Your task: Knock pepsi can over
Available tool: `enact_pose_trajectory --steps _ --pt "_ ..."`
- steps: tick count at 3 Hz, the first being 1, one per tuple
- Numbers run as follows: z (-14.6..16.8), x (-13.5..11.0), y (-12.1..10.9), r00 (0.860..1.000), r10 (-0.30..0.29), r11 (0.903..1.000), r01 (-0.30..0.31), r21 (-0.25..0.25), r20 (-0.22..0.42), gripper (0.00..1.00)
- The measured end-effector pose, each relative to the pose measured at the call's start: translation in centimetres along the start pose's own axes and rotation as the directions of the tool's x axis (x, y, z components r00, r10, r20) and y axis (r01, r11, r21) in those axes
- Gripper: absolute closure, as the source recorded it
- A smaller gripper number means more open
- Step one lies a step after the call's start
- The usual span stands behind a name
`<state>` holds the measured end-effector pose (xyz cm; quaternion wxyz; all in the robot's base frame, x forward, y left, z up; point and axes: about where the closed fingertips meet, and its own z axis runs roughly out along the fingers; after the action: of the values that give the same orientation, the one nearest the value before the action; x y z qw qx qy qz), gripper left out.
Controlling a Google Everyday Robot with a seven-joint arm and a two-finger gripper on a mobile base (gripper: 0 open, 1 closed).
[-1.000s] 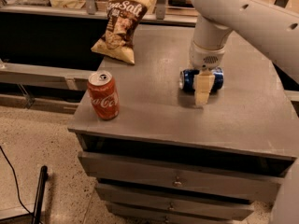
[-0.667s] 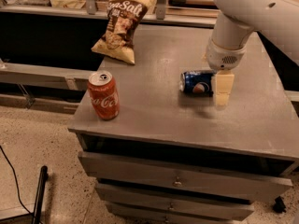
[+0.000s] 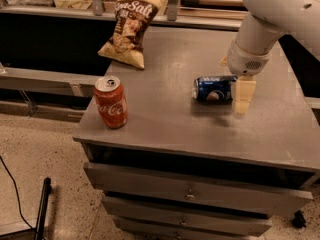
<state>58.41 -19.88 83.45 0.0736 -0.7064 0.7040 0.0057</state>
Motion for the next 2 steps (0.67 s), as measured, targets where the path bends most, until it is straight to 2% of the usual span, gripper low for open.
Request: enact_pose_trajectory --steps 1,2 --pt "0.2 2.0 0.2 0.995 0.027 0.9996 -0.028 0.006 0.098 0.00" --pt "0.3 4.7 1.0 0.980 0.086 0.9961 -0.088 0.005 0.181 0.00"
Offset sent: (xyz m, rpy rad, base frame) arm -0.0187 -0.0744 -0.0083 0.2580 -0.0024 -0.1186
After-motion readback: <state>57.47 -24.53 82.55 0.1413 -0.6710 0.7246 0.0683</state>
